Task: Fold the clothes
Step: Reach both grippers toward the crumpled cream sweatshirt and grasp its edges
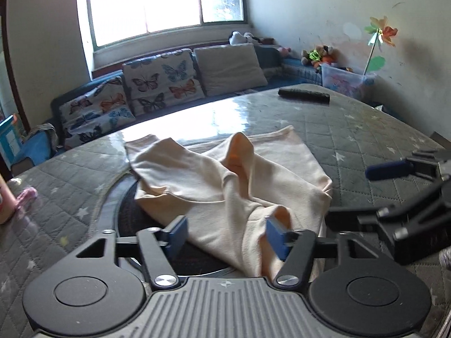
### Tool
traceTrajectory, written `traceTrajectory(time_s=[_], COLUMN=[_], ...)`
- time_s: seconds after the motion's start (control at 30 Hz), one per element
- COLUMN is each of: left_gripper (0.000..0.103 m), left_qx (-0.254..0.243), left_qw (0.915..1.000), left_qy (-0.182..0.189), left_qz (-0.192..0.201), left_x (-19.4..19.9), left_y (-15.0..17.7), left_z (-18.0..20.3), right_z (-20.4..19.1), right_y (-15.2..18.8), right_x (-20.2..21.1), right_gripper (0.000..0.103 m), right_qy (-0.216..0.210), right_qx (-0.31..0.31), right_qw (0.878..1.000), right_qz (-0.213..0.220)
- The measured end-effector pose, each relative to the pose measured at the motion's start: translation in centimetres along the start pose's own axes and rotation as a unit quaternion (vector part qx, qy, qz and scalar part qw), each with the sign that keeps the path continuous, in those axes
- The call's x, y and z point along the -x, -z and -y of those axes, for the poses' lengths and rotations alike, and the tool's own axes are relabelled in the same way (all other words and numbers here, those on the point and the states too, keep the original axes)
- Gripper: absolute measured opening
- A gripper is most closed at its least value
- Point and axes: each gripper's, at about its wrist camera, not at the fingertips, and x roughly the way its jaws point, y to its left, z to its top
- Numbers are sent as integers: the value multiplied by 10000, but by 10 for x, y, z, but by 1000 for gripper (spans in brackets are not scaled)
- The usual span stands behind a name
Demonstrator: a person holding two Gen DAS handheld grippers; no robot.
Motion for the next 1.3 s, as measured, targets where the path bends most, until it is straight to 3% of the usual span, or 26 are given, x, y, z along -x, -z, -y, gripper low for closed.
traceTrajectory(time_s=[0.4,0.67,0.73,0.8,0.87,1.1,1.2,1.3], left_gripper=[56,55,45,23,14,8,8,8], left_qx=[367,348,471,554,587,694,804,959], left_qw=[9988,9975,9964,9955,9951,9960,9958,9947], left_qy=[-58,-62,0,123,228,159,36,-138], left_qz=[-309,-612,-710,-762,-758,-539,-434,-340], left_x=[-45,-96,-107,-112,-112,-84,-65,-43], left_y=[-29,-46,-46,-45,-42,-36,-32,-25], left_z=[-16,-18,-23,-27,-30,-47,-58,-72], right_z=[22,34,36,36,36,27,22,21], right_y=[-13,-39,-45,-52,-59,-72,-76,-76], right_x=[-31,-58,-68,-77,-87,-129,-150,-161], right_gripper=[98,89,87,85,82,73,64,47], right_qy=[133,182,150,118,87,-66,-77,-71], right_qx=[-178,-88,-55,-15,33,170,255,271], right_qw=[9996,9996,9996,9996,9996,9989,9983,9978], right_qz=[-157,-213,-245,-265,-272,-434,-528,-598])
